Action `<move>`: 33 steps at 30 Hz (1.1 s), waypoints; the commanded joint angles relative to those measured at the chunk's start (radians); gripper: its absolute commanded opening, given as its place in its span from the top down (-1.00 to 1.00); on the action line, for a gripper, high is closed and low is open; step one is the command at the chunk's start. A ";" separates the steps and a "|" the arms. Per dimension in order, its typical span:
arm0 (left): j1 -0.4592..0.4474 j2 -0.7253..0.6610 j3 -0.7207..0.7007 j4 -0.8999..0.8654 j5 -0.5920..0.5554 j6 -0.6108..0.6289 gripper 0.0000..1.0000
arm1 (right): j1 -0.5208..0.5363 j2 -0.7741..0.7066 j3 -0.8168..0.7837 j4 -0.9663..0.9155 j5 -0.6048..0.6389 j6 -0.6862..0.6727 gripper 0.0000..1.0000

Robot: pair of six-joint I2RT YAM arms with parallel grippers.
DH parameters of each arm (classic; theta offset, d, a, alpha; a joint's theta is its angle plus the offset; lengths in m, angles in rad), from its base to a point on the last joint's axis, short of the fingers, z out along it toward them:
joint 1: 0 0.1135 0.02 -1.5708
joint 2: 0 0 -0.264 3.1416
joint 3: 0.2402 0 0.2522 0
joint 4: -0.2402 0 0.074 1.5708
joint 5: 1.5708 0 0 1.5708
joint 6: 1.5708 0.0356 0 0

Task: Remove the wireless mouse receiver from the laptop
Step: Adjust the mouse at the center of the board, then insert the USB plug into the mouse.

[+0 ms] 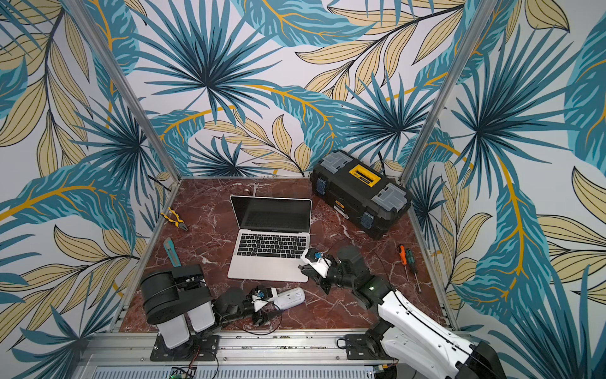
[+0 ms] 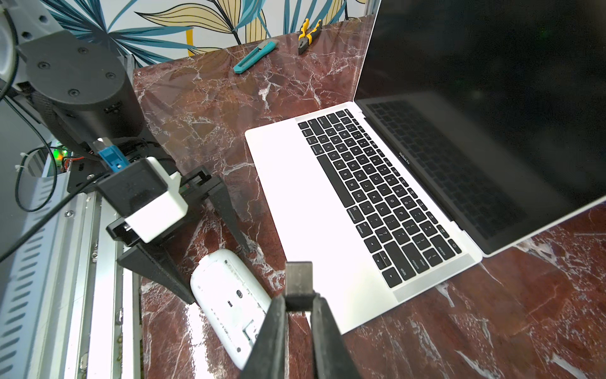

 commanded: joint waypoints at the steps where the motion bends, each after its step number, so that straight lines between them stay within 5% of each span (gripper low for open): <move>1: -0.002 0.008 -0.004 0.057 0.017 0.010 -0.38 | 0.003 0.007 0.010 0.008 -0.007 -0.013 0.99; 18: -0.003 0.007 -0.014 0.058 0.017 0.012 -0.11 | 0.003 0.064 0.050 -0.064 -0.007 -0.079 0.98; 33: -0.001 0.003 -0.020 0.058 0.018 0.017 -0.03 | 0.009 0.327 0.156 -0.243 -0.031 -0.438 0.98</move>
